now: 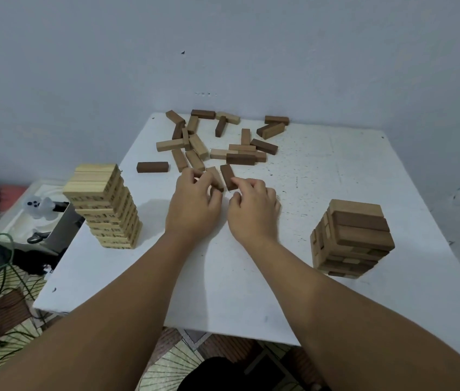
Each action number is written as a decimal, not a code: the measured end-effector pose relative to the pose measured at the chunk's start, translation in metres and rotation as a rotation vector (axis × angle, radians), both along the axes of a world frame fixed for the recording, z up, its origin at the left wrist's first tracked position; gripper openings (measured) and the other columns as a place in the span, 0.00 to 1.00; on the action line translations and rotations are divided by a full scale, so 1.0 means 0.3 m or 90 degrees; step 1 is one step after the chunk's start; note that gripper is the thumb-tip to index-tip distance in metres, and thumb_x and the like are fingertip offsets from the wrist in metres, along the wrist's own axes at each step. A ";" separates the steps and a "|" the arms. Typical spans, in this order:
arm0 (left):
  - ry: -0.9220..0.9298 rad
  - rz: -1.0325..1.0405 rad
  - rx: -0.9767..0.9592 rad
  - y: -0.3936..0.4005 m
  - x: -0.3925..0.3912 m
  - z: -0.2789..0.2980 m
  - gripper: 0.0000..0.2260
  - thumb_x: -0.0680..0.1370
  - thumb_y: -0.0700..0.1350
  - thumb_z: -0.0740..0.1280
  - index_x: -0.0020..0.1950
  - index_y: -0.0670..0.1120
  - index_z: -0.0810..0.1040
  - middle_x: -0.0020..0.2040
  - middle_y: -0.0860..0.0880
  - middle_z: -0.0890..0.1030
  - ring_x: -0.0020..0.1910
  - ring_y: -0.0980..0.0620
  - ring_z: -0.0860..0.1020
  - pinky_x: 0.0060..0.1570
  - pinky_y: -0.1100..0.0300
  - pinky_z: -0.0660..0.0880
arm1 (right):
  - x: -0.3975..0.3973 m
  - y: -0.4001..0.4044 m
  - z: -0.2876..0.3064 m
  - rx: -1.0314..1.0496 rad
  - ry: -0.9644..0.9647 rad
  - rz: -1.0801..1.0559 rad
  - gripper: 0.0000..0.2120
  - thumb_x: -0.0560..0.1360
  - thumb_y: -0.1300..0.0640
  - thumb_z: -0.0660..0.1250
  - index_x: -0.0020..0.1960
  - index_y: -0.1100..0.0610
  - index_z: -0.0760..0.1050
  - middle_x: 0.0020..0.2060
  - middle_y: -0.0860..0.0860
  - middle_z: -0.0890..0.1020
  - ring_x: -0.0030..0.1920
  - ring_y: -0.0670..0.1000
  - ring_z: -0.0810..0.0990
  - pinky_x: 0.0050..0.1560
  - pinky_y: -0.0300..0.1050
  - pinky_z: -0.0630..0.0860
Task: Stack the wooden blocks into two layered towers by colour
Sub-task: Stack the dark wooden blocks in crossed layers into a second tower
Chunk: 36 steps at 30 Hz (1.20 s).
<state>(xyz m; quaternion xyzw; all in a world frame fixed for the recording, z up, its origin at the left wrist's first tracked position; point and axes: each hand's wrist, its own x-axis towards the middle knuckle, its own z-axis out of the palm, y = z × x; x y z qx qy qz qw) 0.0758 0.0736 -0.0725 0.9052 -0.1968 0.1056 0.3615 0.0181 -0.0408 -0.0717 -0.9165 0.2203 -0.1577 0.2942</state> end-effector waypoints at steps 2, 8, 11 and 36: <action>0.004 -0.015 -0.021 0.000 0.003 -0.003 0.06 0.81 0.47 0.64 0.54 0.52 0.80 0.60 0.51 0.74 0.60 0.53 0.73 0.57 0.58 0.71 | -0.003 -0.002 0.003 0.006 -0.003 0.004 0.17 0.84 0.52 0.57 0.69 0.41 0.75 0.67 0.43 0.78 0.68 0.52 0.68 0.70 0.52 0.62; 0.025 -0.028 -0.020 0.008 0.009 -0.006 0.15 0.81 0.53 0.68 0.66 0.53 0.82 0.63 0.52 0.77 0.68 0.51 0.71 0.63 0.60 0.67 | -0.016 -0.007 0.009 0.027 -0.016 0.037 0.17 0.85 0.51 0.56 0.67 0.39 0.77 0.62 0.38 0.81 0.67 0.48 0.68 0.72 0.50 0.59; 0.036 -0.034 -0.018 0.010 0.016 -0.006 0.16 0.80 0.55 0.70 0.67 0.54 0.82 0.65 0.53 0.76 0.69 0.53 0.69 0.65 0.59 0.67 | -0.015 -0.002 0.016 0.037 -0.012 0.032 0.17 0.86 0.52 0.56 0.67 0.38 0.77 0.59 0.39 0.82 0.67 0.47 0.68 0.71 0.49 0.58; 0.029 -0.019 -0.018 0.006 0.038 -0.032 0.12 0.81 0.49 0.72 0.63 0.51 0.85 0.64 0.49 0.76 0.69 0.50 0.70 0.63 0.62 0.64 | 0.159 -0.062 0.065 -0.008 0.083 -0.096 0.10 0.83 0.49 0.63 0.64 0.45 0.74 0.65 0.52 0.68 0.66 0.57 0.69 0.64 0.52 0.65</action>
